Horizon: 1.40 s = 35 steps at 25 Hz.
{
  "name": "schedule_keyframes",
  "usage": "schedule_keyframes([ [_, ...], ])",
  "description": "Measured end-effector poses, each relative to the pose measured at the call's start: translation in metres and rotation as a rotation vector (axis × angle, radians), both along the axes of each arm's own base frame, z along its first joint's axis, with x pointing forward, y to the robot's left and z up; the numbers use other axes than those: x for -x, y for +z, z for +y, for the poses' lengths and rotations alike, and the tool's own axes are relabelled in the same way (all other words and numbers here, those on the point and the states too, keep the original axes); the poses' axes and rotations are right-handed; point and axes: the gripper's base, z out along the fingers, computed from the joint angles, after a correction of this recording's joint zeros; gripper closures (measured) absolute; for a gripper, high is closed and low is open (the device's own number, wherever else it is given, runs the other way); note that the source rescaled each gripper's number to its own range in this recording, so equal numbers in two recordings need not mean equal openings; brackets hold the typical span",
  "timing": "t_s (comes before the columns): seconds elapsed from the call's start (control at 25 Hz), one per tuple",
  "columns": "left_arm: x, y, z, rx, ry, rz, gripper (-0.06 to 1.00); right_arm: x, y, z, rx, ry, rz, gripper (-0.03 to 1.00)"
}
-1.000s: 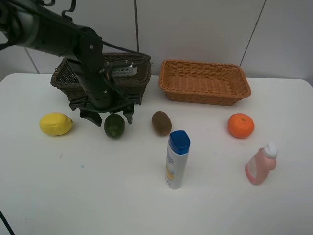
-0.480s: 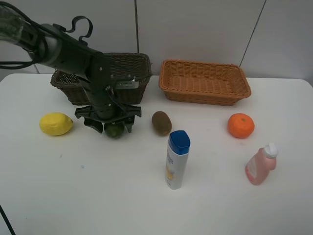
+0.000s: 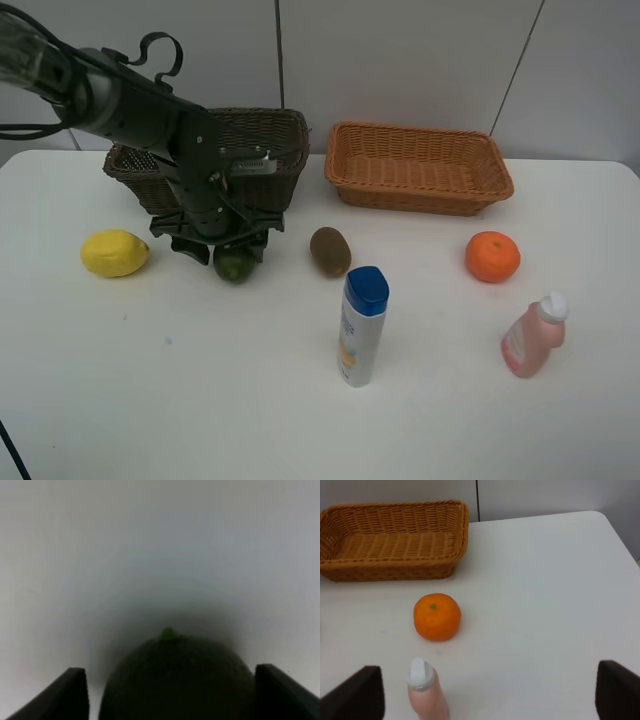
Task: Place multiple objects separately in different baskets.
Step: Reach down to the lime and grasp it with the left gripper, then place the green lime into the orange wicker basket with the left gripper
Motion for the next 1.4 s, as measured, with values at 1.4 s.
schedule_keyframes([
  [1.4, -0.130, 0.069, -0.129, 0.231, -0.310, -0.458, 0.34, 0.000, 0.000, 0.000, 0.000, 0.000, 0.000, -0.03],
])
